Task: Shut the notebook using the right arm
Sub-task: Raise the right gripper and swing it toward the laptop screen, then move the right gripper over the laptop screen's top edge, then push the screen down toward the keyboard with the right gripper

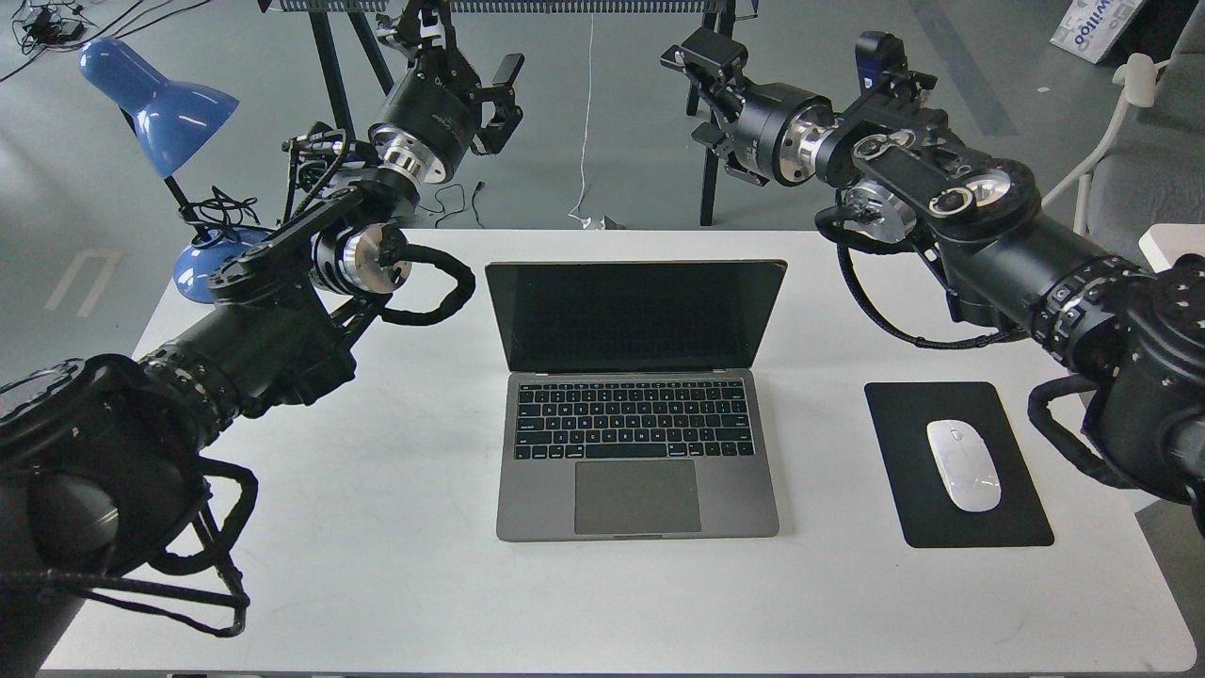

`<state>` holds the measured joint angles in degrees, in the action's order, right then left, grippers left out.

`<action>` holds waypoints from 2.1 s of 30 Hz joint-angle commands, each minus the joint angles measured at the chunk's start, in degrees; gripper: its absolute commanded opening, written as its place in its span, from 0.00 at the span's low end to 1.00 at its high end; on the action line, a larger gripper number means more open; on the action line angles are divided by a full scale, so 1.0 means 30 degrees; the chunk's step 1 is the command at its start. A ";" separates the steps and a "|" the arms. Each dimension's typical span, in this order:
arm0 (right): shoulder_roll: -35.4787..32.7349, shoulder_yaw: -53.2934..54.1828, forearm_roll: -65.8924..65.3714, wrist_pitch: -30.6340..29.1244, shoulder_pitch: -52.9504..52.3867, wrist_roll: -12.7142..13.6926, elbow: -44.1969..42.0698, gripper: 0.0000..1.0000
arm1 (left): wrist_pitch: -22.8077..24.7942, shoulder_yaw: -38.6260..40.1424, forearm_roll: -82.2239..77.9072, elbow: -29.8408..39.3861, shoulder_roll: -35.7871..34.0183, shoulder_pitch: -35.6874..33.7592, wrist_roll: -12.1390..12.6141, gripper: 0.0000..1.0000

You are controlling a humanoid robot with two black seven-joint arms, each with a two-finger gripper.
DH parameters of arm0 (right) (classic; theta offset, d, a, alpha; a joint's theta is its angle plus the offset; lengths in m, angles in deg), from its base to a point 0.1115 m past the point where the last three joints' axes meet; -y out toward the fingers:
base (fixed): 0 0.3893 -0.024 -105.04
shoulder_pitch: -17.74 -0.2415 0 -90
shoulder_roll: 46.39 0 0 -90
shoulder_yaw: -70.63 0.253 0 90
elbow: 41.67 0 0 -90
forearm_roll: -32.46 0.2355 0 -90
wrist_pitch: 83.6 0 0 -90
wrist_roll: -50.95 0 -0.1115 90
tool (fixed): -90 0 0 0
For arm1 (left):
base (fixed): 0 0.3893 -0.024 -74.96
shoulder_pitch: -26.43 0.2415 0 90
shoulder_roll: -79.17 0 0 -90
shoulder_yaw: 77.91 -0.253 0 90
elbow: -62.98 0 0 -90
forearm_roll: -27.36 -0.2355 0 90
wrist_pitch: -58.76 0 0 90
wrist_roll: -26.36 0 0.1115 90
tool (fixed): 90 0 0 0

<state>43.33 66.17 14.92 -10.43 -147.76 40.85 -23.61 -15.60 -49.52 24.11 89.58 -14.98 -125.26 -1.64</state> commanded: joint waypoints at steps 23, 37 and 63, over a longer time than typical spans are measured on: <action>0.0093 -0.1621 0.0077 -0.2242 0.0408 -0.0001 0.2446 1.00 | 0.0030 0.0000 -0.0001 0.0011 -0.0023 0.0026 0.0000 1.00; -0.3010 -0.1737 -0.0010 -0.2799 0.0233 -0.0001 0.8714 1.00 | 0.0001 0.0000 -0.0001 -0.0018 -0.0023 -0.0003 0.0000 1.00; -0.5092 -0.2880 -0.1796 -0.2741 0.3834 0.0058 1.3112 1.00 | 0.0001 0.0000 -0.0030 -0.0018 -0.0023 -0.0003 0.0000 1.00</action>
<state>28.02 57.54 10.91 -18.82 -137.80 40.99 15.71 -15.57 -49.52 24.11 89.55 -15.04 -125.18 -1.64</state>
